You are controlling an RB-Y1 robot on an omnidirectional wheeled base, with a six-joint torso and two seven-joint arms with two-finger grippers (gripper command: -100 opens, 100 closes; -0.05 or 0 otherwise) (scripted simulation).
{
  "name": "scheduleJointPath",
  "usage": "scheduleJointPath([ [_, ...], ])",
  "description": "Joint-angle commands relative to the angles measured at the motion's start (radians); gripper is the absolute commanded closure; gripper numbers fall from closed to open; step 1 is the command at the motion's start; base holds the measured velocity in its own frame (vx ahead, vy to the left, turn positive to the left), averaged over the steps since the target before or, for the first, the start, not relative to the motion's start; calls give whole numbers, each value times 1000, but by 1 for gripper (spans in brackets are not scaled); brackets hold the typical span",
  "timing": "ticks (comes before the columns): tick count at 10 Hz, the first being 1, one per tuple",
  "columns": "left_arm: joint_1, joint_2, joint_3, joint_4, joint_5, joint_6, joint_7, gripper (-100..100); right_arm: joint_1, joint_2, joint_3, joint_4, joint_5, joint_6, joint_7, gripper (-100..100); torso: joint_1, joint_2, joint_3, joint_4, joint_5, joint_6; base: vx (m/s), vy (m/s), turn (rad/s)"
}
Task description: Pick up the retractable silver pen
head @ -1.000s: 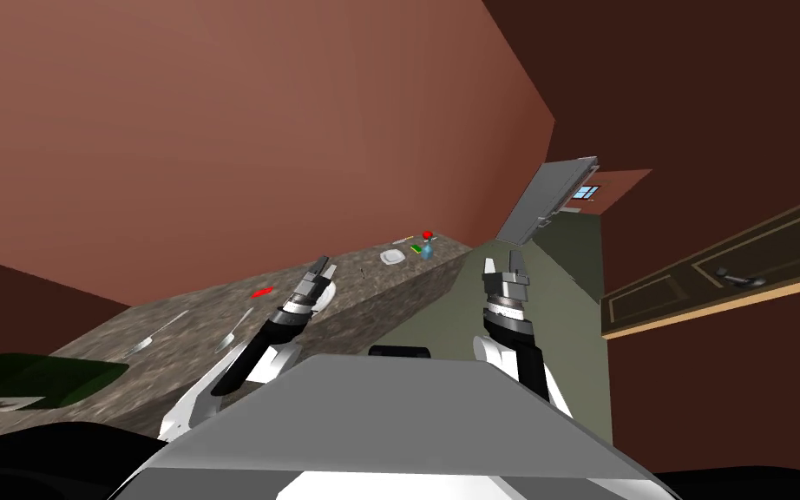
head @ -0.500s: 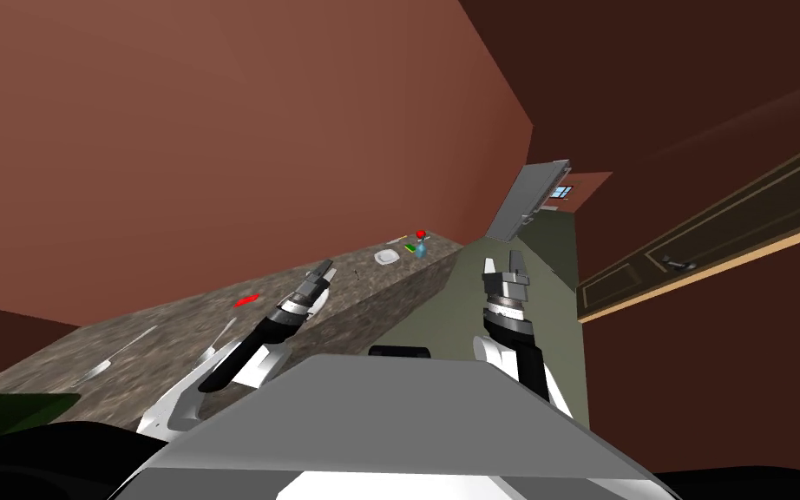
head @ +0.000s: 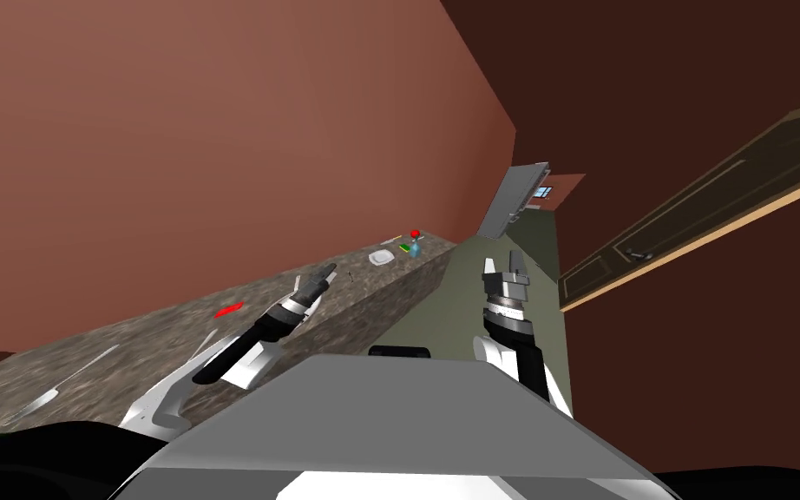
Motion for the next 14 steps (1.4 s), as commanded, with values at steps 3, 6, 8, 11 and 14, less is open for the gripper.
scheduleJointPath([
  [3,11,104,-7,42,53,48,-25,-100,0,0,0,0,0,0,0,0,0,0,0,0,0,0,10,-20,-117],
  [6,14,171,-13,61,79,78,-37,-100,0,0,0,0,0,0,0,0,-1,-1,-1,0,0,0,19,-24,-85],
  [8,16,219,-21,83,105,110,-48,-100,0,0,0,0,0,0,0,0,-1,-2,-1,0,0,0,26,-26,-88],
  [11,18,310,-42,133,162,181,-70,-100,0,0,0,0,0,0,0,0,-2,-4,-2,-1,0,0,51,-44,-98],
  [14,15,386,-69,191,221,260,-90,-100,0,0,0,0,0,0,0,0,-2,-3,-2,-1,0,0,49,-40,-58],
])
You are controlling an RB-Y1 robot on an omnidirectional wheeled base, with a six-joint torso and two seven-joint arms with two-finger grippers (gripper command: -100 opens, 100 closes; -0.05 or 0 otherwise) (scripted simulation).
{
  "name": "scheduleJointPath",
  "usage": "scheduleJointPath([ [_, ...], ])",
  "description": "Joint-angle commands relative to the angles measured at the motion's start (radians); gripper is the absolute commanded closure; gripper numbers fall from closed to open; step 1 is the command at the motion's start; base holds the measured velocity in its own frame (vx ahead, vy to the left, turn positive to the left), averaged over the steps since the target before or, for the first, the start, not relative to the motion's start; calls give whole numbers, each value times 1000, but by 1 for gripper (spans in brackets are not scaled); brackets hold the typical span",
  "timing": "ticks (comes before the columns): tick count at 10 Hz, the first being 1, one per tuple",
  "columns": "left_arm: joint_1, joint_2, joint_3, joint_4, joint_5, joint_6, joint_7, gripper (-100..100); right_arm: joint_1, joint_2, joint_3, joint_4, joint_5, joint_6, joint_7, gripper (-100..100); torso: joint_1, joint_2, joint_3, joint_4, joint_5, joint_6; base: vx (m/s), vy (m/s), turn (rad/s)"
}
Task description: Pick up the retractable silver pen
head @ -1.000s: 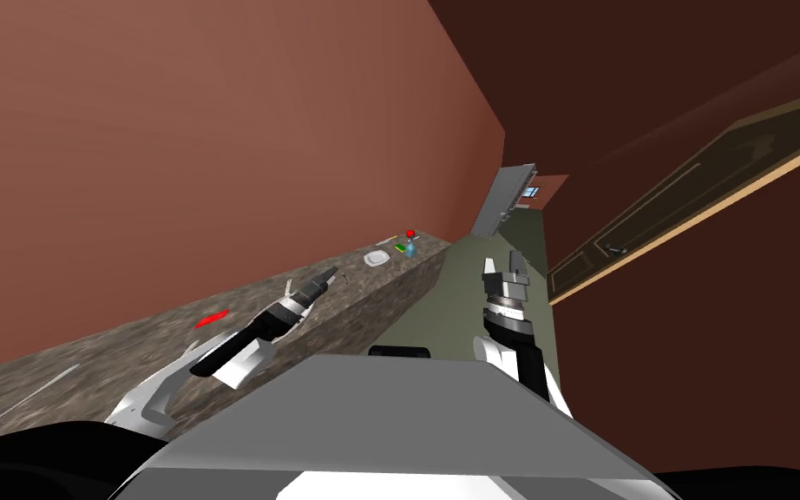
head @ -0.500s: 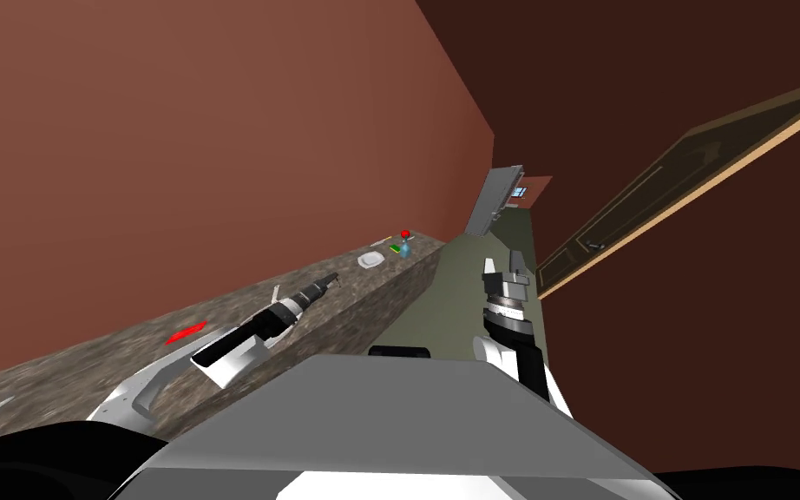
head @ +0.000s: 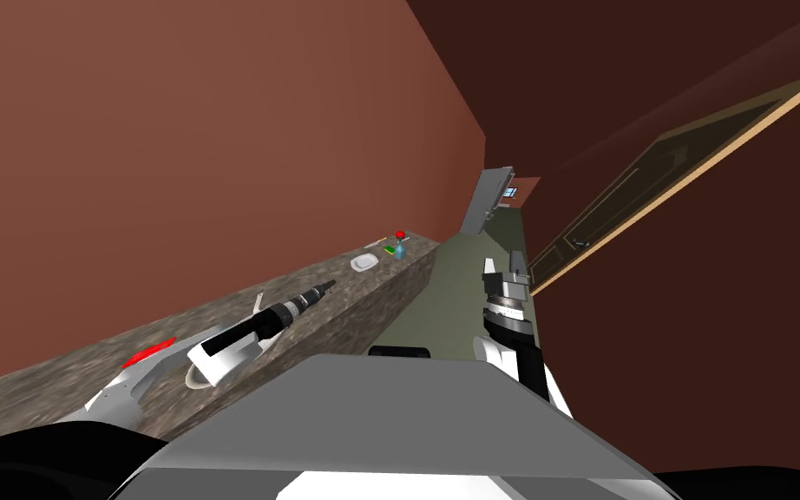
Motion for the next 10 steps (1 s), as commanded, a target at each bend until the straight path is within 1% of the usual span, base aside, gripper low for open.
scheduleJointPath([
  [1,4,34,-4,22,18,13,-1,-100,0,0,0,0,0,0,0,0,0,0,0,0,0,0,49,-33,-41],
  [2,1,73,-20,53,48,55,-11,-100,0,0,0,0,0,0,0,0,0,0,0,0,0,0,75,-37,-64],
  [3,1,73,-20,53,48,55,-11,-100,0,0,0,0,0,0,0,0,0,-1,0,0,0,0,64,-35,-32],
  [4,-3,110,-36,86,79,98,-20,-100,0,0,0,0,0,0,0,0,0,-1,0,0,0,0,60,-50,-72],
  [5,-8,145,-54,118,109,125,-28,-100,0,0,0,0,0,0,0,0,0,-1,0,0,0,0,93,-65,-76],
  [6,-8,145,-54,118,109,142,-28,-100,0,0,0,0,0,0,0,0,-1,-2,-1,0,0,0,84,-62,-15],
  [7,-13,178,-71,151,139,181,-37,-100,0,0,0,0,0,0,0,0,-2,-2,-1,0,0,-1,83,-63,-39],
  [8,-13,178,-71,151,139,186,-37,-100,0,0,0,0,0,0,0,0,-1,-2,-1,-1,0,0,68,-46,-22],
  [9,-19,210,-89,184,169,218,-45,-100,0,0,0,0,0,0,0,0,-1,-1,-1,0,0,-1,82,-43,-25],
  [10,-19,210,-89,184,169,229,-45,-100,0,0,0,0,0,0,0,0,0,-1,-1,0,0,0,71,-36,-25],
])
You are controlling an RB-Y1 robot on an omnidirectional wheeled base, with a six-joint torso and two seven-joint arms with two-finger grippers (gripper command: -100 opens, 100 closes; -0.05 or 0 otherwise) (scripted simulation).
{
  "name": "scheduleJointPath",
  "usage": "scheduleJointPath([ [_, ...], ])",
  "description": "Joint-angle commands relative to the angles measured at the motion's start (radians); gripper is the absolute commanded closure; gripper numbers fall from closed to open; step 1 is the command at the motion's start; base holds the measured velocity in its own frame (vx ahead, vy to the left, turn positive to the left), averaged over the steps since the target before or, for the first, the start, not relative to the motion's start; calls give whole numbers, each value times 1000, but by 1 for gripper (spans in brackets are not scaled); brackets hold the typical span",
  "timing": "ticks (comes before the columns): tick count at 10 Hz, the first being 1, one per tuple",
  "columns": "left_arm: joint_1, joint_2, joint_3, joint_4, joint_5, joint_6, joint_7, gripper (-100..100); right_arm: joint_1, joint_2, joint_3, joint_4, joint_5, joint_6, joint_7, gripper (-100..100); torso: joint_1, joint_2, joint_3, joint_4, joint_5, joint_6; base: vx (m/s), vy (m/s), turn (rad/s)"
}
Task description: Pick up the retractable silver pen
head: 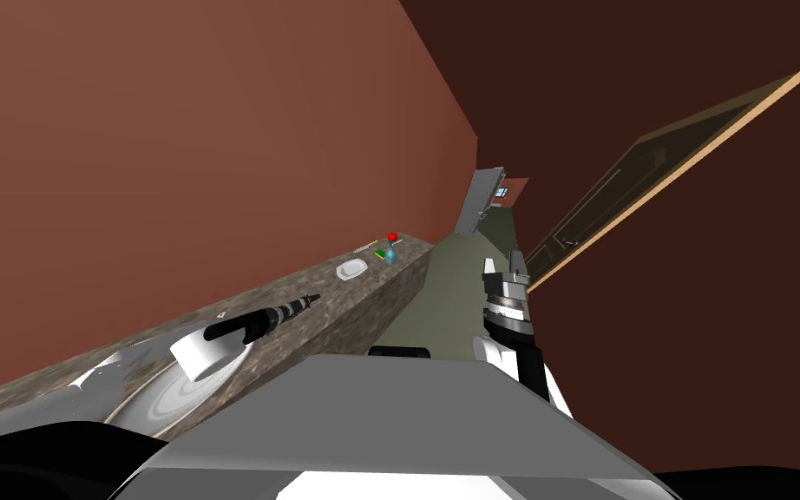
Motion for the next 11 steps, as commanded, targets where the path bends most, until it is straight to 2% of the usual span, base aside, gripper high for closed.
scheduleJointPath([
  [1,-9,35,-25,43,34,50,-10,-100,0,0,0,0,0,0,0,0,0,0,0,0,0,0,85,-51,-43],
  [3,-21,88,-60,104,90,115,-25,-100,0,0,0,0,0,0,0,0,-2,-3,-2,-1,0,0,136,-92,-50],
  [4,-21,88,-60,104,90,132,-25,-100,0,0,0,0,0,0,0,0,-4,-4,-2,-1,-1,0,95,-62,-8],
  [7,-35,154,-109,181,164,232,-43,-100,0,0,0,0,0,0,0,0,-3,-3,-1,0,-1,0,109,-74,-47],
  [8,-35,154,-109,182,164,237,-43,-100,0,0,0,0,0,0,0,0,-3,-3,-2,-1,-1,0,79,-45,-7],
  [10,-41,188,-137,221,203,292,-52,-100,0,0,0,0,0,0,0,0,-1,0,0,0,0,0,92,-50,-37],
  [11,-41,188,-137,221,203,292,-52,-100,0,0,0,0,0,0,0,0,-1,-2,-1,0,0,0,68,-48,-15],
])
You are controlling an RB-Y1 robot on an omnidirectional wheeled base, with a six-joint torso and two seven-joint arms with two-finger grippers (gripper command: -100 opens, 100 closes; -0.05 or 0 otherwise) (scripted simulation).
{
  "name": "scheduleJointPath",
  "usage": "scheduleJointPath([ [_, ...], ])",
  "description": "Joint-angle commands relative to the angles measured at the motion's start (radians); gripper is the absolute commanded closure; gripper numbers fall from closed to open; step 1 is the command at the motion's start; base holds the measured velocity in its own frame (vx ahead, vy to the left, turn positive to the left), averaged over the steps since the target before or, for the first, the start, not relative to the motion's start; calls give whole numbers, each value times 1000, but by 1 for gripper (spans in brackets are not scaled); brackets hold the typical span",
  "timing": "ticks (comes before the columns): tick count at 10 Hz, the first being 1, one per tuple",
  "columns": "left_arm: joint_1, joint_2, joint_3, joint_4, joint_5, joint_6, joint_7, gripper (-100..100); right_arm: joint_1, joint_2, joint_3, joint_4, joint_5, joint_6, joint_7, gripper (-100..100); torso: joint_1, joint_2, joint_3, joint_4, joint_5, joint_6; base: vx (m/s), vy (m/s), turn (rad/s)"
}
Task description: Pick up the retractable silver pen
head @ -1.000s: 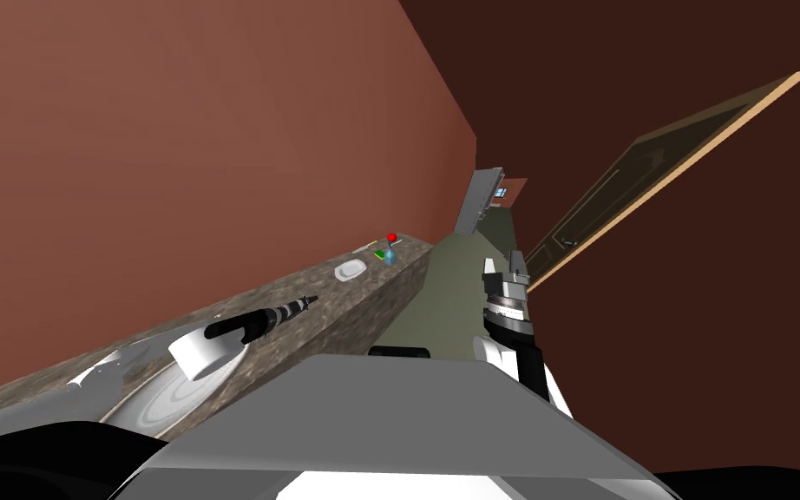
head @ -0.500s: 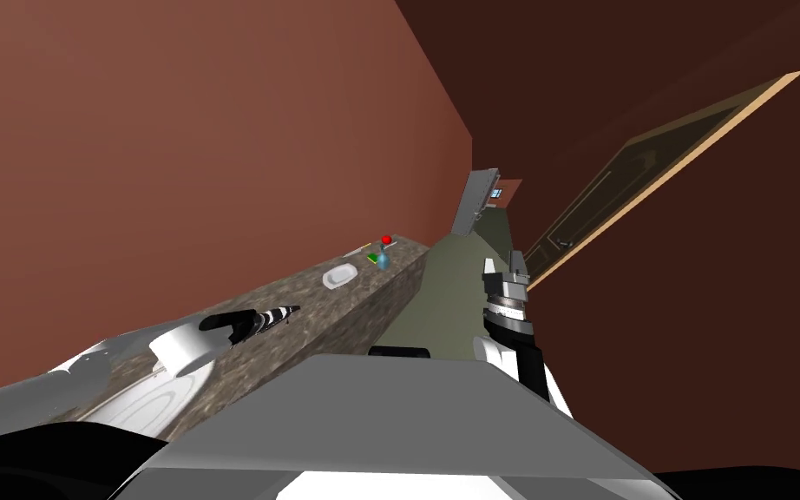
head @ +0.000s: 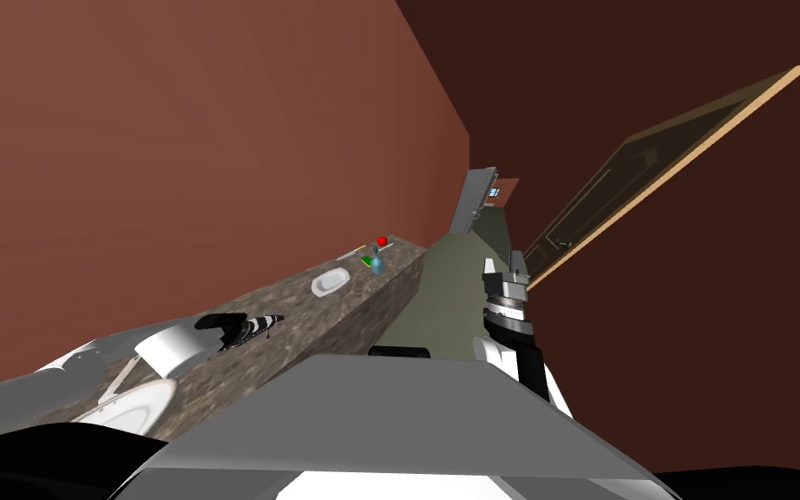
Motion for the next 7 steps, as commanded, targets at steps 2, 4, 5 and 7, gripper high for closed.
scheduleJointPath([
  [2,12,46,-19,31,42,56,-1,-100,0,0,0,0,0,0,0,0,0,0,0,0,0,0,82,-58,-50],
  [4,-3,32,-22,29,33,52,-6,0,0,0,0,0,0,0,0,0,1,2,1,0,0,0,24,-17,-1],
  [5,-17,-4,-30,57,18,59,-2,-100,0,0,0,0,0,0,0,0,2,4,2,1,1,0,-30,21,-214],
  [7,-31,-40,-38,86,3,67,3,-100,0,0,0,0,0,0,0,0,6,9,5,2,2,0,-69,54,-188],
])
